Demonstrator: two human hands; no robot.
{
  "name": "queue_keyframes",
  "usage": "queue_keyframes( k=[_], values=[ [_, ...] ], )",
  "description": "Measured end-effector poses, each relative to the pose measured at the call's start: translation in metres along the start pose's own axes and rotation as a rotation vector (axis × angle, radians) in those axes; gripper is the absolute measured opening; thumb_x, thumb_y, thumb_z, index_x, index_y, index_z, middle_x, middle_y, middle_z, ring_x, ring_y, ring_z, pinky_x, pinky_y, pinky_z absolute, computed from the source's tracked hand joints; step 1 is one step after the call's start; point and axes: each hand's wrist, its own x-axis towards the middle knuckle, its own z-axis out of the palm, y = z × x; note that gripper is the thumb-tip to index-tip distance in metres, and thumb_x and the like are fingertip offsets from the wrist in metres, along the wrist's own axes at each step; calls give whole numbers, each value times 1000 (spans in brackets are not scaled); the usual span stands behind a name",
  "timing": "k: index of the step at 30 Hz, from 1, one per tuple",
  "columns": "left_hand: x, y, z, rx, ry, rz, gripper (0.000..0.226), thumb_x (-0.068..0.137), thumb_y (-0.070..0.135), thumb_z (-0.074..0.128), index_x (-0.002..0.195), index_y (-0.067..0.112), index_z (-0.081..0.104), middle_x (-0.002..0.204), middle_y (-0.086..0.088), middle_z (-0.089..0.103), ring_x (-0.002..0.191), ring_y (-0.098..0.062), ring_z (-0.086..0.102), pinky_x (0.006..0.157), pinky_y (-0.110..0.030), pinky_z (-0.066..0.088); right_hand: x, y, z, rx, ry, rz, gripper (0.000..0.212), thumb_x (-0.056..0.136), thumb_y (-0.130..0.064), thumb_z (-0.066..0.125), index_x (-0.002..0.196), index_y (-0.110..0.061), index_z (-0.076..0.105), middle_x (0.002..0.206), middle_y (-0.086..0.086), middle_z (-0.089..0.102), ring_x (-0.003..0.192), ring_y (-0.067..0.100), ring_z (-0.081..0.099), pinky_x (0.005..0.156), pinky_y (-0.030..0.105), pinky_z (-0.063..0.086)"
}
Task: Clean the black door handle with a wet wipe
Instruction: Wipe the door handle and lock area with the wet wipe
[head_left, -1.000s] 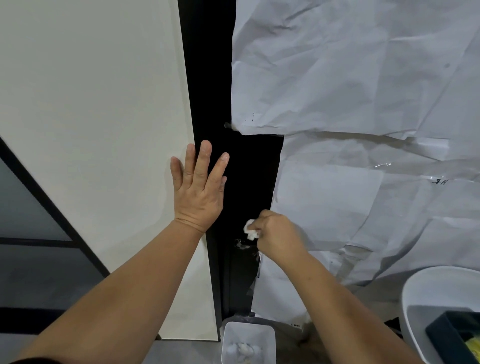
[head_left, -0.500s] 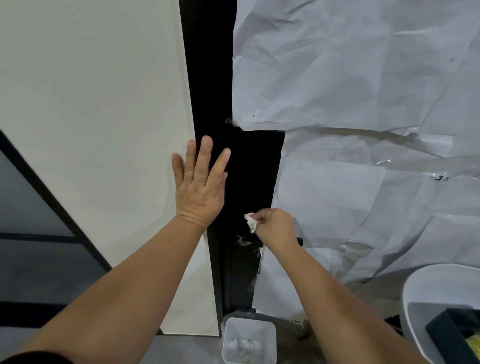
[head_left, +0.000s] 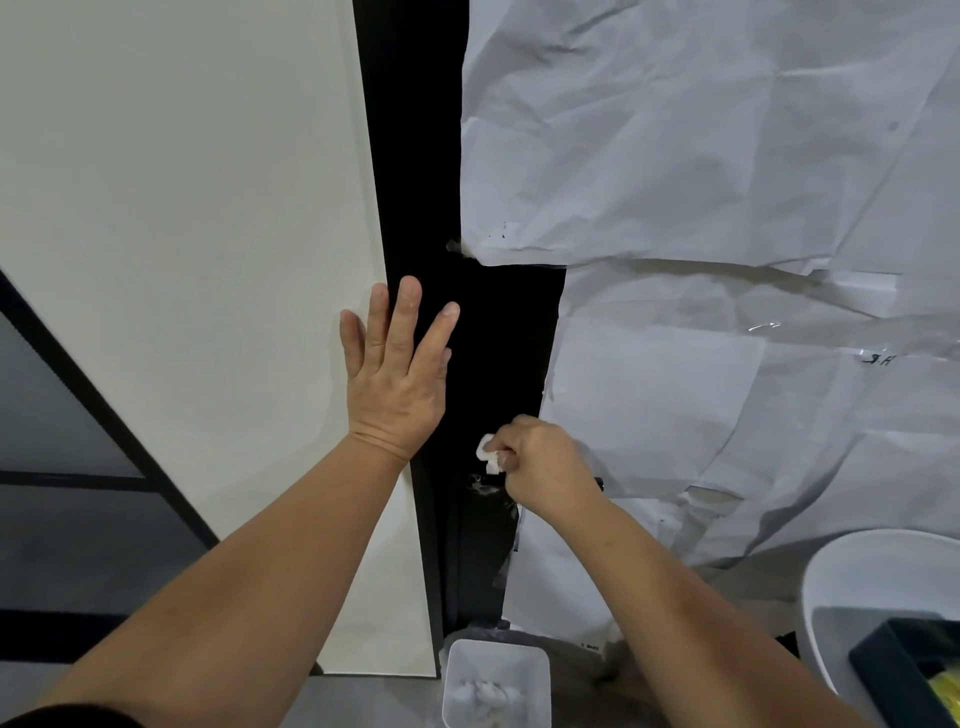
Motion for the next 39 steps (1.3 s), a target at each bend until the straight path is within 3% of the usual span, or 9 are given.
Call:
queue_keyframes(
  k=[6, 11, 16, 19, 24, 28, 30, 34, 39],
  values=[
    [0, 0, -1, 9, -19, 4, 46, 101, 13, 48, 144, 21, 36, 164, 0, -8, 151, -24, -6, 119, -52, 1, -14, -12, 11, -270, 56, -162, 34, 54, 15, 63, 79, -6, 72, 76, 6, 56, 69, 23, 53, 53, 23, 32],
    [-1, 0, -1, 29, -29, -4, 45, 102, 14, 48, 144, 22, 36, 164, 1, -9, 151, -23, -6, 119, -52, 1, -23, -23, 16, -317, 165, -105, 36, 61, 15, 61, 93, 0, 66, 88, 13, 57, 77, 27, 53, 56, 29, 36],
    [-1, 1, -3, 42, -36, -5, 46, 102, 14, 50, 145, 23, 35, 164, 1, -9, 151, -24, -6, 119, -53, 2, -29, -24, 21, -366, 190, -78, 25, 59, 14, 62, 80, 1, 64, 84, 13, 55, 74, 27, 52, 56, 29, 38],
    [-1, 5, -6, 70, 9, -20, 45, 98, 18, 60, 139, 27, 43, 162, 0, 10, 149, -25, 13, 117, -52, 18, -25, -7, 18, -269, 152, -39, 31, 70, 13, 53, 92, -2, 69, 96, 11, 54, 87, 26, 51, 66, 25, 36],
    [-21, 13, -21, 35, -2, -108, 33, 88, 21, 74, 116, 33, 60, 115, 4, 44, 98, -22, 44, 80, -37, 34, -11, -4, 5, 174, 41, 138, 34, 90, -1, 48, 114, -15, 66, 108, 9, 61, 97, 24, 57, 79, 22, 44],
    [-50, 25, -26, -160, -237, -67, 20, 89, 12, 70, 109, 14, 71, 93, -2, 61, 73, -23, 57, 60, -35, 50, -15, -3, 1, 491, 104, 274, 26, 93, -8, 50, 101, -23, 69, 89, 2, 68, 77, 14, 61, 59, 13, 43],
    [-58, 39, -38, -305, -441, -292, 24, 95, 25, 63, 113, 12, 72, 95, -2, 69, 78, -19, 65, 67, -32, 57, -19, -5, -3, 669, 115, 309, 25, 92, -9, 53, 93, -26, 70, 85, -2, 70, 77, 11, 62, 61, 15, 45],
    [-55, 58, -55, -701, -819, -1078, 28, 102, 31, 52, 119, 15, 68, 96, 2, 73, 86, -10, 69, 72, -23, 57, -21, -8, -5, 850, 93, 304, 22, 91, -9, 55, 88, -25, 70, 85, -5, 73, 85, 9, 66, 74, 22, 50],
    [-45, 63, -55, -1105, -794, -1619, 17, 95, 27, 65, 96, 12, 71, 100, -7, 73, 96, -19, 70, 78, -30, 60, -19, -10, -4, 772, 110, 289, 19, 91, -12, 58, 88, -28, 69, 88, -7, 69, 84, 7, 64, 72, 19, 51]
  ],
)
